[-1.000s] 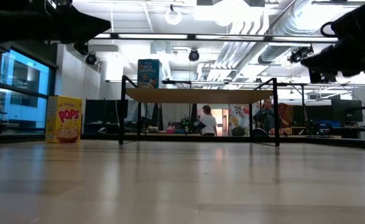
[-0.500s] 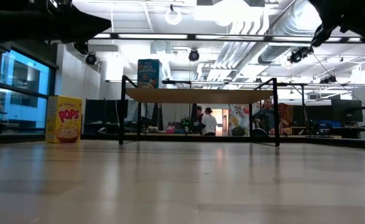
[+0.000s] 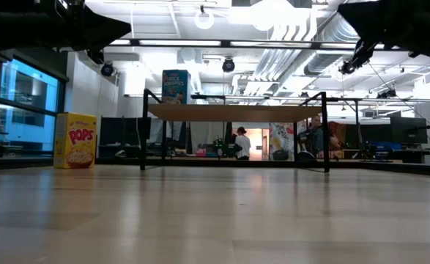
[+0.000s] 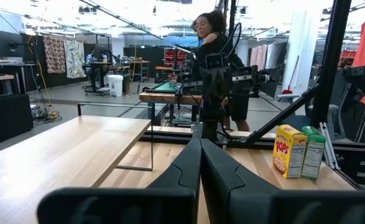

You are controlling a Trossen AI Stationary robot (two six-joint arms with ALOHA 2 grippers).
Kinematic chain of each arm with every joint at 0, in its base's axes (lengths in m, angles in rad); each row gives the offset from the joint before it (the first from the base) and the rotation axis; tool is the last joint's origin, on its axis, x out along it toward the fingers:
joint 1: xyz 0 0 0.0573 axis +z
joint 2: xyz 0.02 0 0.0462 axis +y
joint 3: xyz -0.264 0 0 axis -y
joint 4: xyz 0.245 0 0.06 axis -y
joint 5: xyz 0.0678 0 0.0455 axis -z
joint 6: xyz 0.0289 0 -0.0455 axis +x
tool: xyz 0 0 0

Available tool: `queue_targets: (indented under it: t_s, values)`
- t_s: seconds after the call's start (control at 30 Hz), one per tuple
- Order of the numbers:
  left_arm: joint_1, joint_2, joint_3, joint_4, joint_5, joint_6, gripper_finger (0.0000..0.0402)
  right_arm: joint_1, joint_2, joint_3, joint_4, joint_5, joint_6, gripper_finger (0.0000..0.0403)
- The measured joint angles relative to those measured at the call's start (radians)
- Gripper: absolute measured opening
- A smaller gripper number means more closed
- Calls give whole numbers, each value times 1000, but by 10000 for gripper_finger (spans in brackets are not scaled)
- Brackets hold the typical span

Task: Stack cereal on shelf
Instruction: Put the blue cereal box on the shelf aligned with the other blue cereal box

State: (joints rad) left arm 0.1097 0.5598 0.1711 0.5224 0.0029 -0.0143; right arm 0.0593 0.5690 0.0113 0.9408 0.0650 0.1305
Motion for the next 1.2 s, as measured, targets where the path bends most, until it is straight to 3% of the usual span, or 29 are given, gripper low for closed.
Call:
queue_targets:
  t_s: [0.13, 0.27, 0.4, 0.57, 0.8, 1.2]
  values:
    - [0, 0, 0, -1, 0, 21, 0, 0, 102, 2, 92, 41, 0, 0]
    - [0, 0, 0, -1, 0, 27, 0, 0, 189, 68, 77, 0, 3, 0]
    - [0, 0, 0, -1, 0, 26, 0, 0, 287, 179, -39, -68, -7, 0]
    - [0, 0, 0, -2, 0, 26, 0, 0, 380, 305, -235, -57, -79, 0]
    - [0, 0, 0, -2, 0, 25, 0, 0, 398, 415, -482, -55, -95, 0]
    - [0, 0, 0, -3, 0, 17, 0, 0, 385, 417, -526, -54, -113, 0]
